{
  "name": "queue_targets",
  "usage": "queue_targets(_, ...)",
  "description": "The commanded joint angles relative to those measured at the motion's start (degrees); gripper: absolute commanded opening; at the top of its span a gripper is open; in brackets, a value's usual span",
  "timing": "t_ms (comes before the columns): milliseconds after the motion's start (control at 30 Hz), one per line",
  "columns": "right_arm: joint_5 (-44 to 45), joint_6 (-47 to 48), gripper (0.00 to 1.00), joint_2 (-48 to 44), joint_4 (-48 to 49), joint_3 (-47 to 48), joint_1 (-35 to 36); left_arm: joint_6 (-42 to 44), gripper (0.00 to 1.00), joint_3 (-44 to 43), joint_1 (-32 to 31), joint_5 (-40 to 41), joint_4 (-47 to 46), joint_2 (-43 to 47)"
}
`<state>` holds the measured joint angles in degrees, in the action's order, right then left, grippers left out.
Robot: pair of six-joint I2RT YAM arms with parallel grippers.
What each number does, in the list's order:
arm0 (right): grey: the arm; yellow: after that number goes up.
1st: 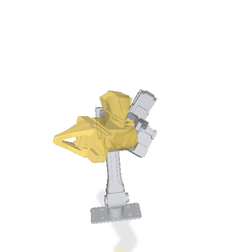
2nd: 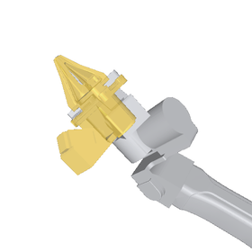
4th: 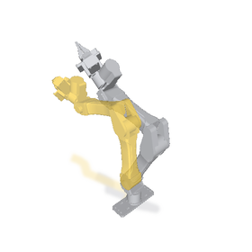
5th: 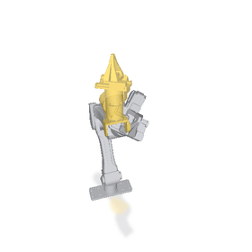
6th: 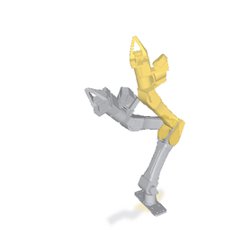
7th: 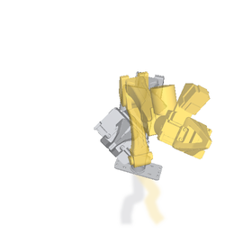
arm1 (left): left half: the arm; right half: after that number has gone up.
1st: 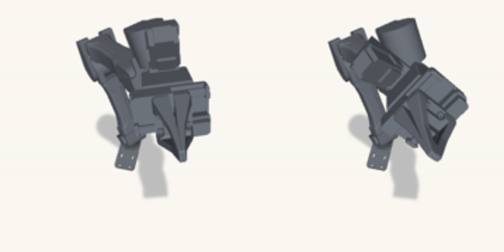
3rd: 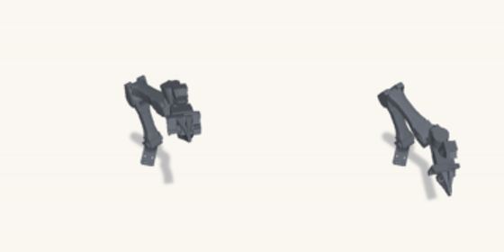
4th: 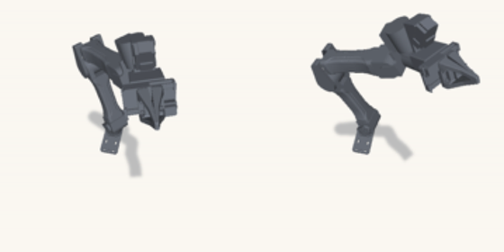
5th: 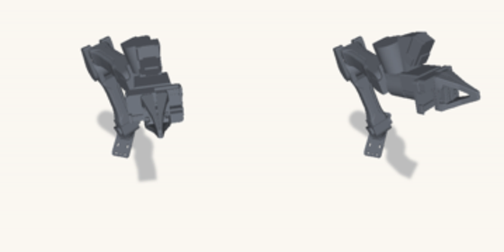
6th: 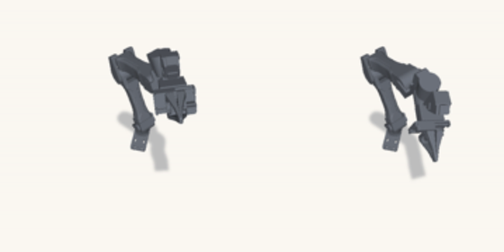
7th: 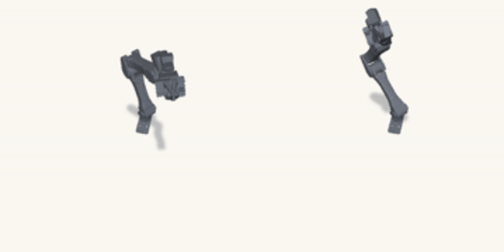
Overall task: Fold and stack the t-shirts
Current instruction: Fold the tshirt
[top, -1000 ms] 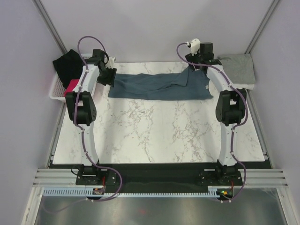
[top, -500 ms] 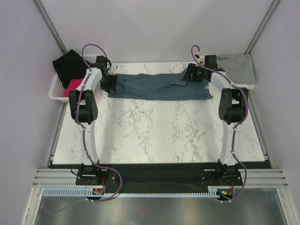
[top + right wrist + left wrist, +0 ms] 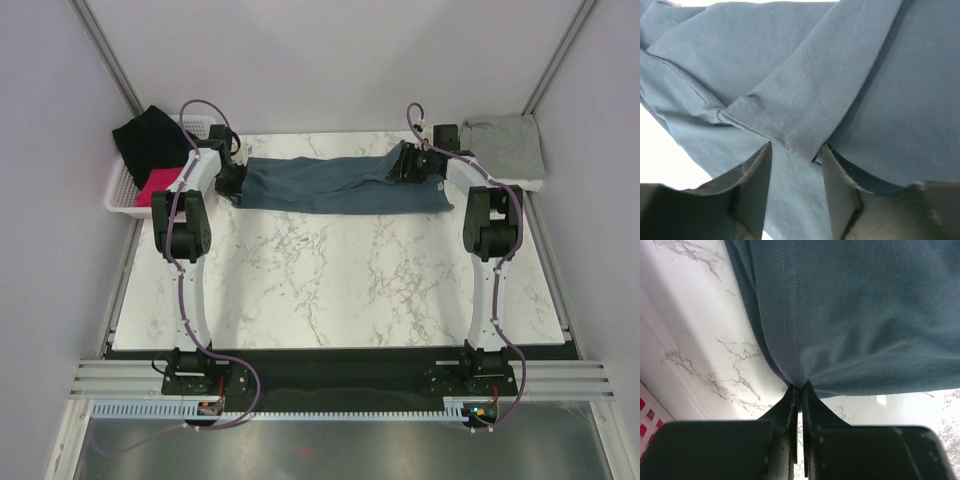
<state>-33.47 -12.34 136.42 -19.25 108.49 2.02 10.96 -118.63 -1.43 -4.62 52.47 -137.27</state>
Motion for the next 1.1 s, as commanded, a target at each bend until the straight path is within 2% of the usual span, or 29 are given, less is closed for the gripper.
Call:
queue_targets(0, -2.65, -1.2, 0.47, 1.3, 3.07, 2.52, 0.0, 0.11, 0.02, 1.91, 0.46, 0.85, -0.87, 0.6)
queue_targets(33, -2.82, -1.37, 0.44, 1.39, 3.33, 2.61, 0.0, 0.03, 0.02, 2.08, 0.55, 0.76, -0.79, 0.69)
queue_targets(133, -3.7, -2.25, 0.28, 1.92, 4.83, 3.31, 0.0, 0.38, 0.02, 2.87, 0.73, 0.58, -0.7, 1.22)
queue_targets(167, -3.96, -2.77, 0.15, 2.09, 5.7, 4.01, 0.0, 0.38, 0.02, 3.22, 0.73, 0.49, -0.7, 1.74)
queue_targets(233, -4.14, -4.18, 0.0, 2.27, 6.76, 4.89, 0.09, 0.38, 0.02, 4.45, 0.73, -0.21, -0.7, 2.44)
queue_targets(333, -4.84, -8.48, 0.0, 3.23, 9.75, 9.79, 0.26, 0.46, 0.02, 5.6, 0.64, -0.39, -0.7, 3.06)
queue_targets(367, -5.19, -13.97, 0.0, 5.85, 13.93, 14.16, 0.52, 0.99, 0.02, 6.73, 0.38, 0.14, -0.7, 3.5)
queue_targets(467, -4.85, -18.41, 0.0, 9.2, 17.57, 19.99, 0.88, 1.17, 0.02, 7.7, 0.12, 0.58, -0.79, 4.11)
queue_targets(533, -3.1, -19.47, 0.04, 12.88, 18.71, 26.58, 1.75, 1.78, 0.11, 8.24, -0.41, 1.1, -0.7, 4.56)
queue_targets(567, -2.39, -20.26, 0.16, 13.86, 18.8, 28.25, 2.11, 2.22, 0.18, 8.85, -0.68, 1.8, -0.87, 4.82)
queue_targets(600, -2.12, -20.62, 0.52, 14.57, 20.89, 30.01, 2.72, 2.22, 0.24, 9.2, -0.94, 2.77, -1.05, 5.34)
queue_targets(667, -3.35, -20.8, 0.74, 15.1, 22.14, 30.82, 3.25, 1.96, 0.32, 10.26, -1.47, 4.35, -1.58, 6.31)
queue_targets(700, -3.96, -20.8, 0.87, 14.32, 22.41, 30.82, 3.43, 1.96, 0.4, 10.52, -1.64, 4.53, -2.1, 7.45)
queue_targets(800, -6.86, -20.8, 0.98, 9.94, 22.41, 26.63, 2.73, 1.87, 0.44, 10.96, -2.17, 6.82, -2.46, 10.34)
queue_targets(967, -6.87, -17.47, 0.98, 1.85, 19.43, 17.04, -1.14, 0.47, 0.44, 9.56, -2.52, 9.54, -3.25, 16.15)
queue_targets(1067, -4.93, -13.42, 0.98, -2.29, 13.98, 11.5, -4.65, 0.46, 0.45, 7.1, -2.87, 8.84, -2.81, 17.65)
